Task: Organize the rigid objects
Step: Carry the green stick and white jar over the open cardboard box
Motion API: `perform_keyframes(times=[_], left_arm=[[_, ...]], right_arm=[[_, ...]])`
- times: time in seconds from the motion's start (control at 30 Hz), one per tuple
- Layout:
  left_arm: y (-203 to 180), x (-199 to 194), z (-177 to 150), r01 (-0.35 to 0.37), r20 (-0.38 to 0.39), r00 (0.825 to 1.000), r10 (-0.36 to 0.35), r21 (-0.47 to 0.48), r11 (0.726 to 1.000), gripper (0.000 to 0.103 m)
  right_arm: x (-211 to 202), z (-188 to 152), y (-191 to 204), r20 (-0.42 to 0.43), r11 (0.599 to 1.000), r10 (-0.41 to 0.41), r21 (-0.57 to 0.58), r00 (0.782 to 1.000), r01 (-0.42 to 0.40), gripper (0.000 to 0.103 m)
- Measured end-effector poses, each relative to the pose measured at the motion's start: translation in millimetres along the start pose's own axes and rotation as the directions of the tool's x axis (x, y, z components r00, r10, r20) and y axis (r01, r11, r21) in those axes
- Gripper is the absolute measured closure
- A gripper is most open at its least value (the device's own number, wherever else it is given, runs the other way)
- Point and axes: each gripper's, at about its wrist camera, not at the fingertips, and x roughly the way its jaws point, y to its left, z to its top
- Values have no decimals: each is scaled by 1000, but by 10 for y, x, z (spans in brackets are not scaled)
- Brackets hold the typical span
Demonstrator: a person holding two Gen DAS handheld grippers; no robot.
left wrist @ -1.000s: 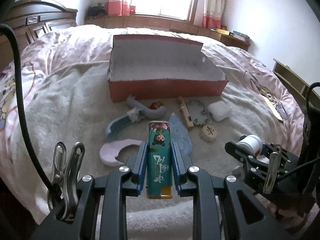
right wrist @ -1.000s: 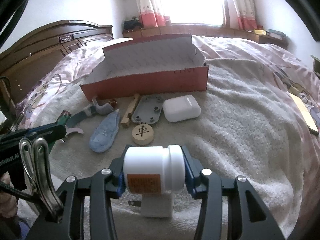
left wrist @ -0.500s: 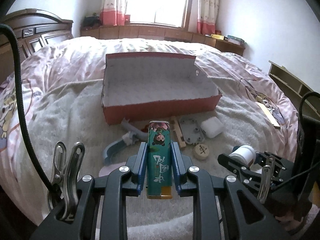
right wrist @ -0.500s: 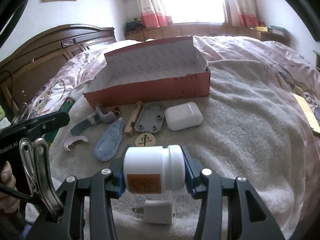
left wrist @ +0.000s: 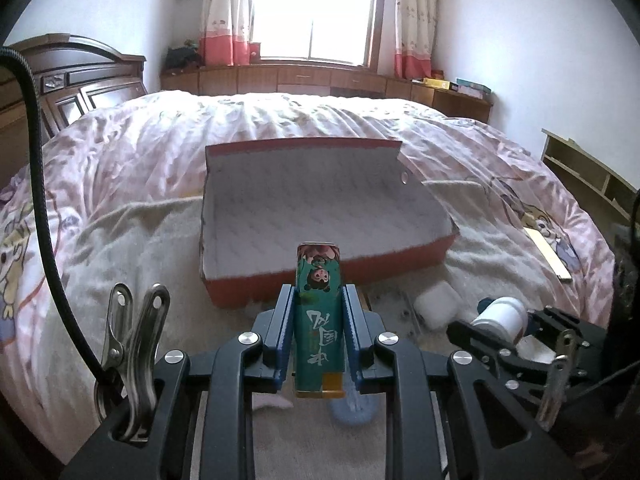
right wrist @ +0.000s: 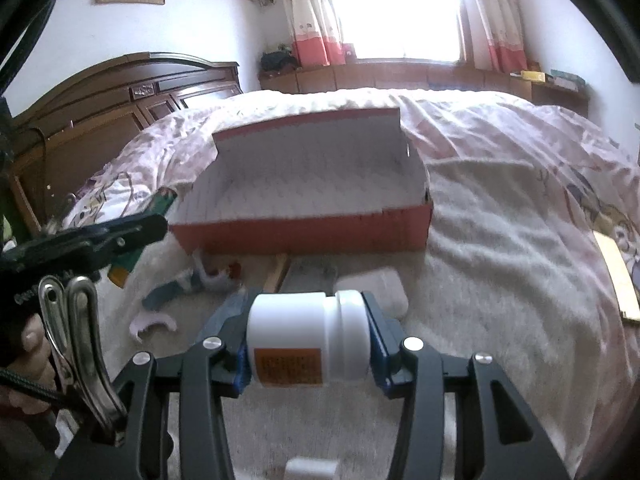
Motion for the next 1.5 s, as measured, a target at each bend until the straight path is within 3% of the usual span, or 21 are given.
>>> perform_keyframes(times=[0.5, 1.13, 1.5], left_arm=[[179, 460, 331, -33, -17, 999, 32, -15, 999, 79], [242, 969, 413, -52, -78, 996, 51, -14, 999, 79], [274, 1102, 416, -57, -103, 993, 54, -21, 998, 79]], right_arm=[[382, 563, -91, 23, 1000, -5, 13, 1000, 5, 55], [869, 704, -267, -18, 998, -19, 52, 1000, 19, 54], [992, 752, -267, 1, 999, -34, 25, 999, 34, 54]])
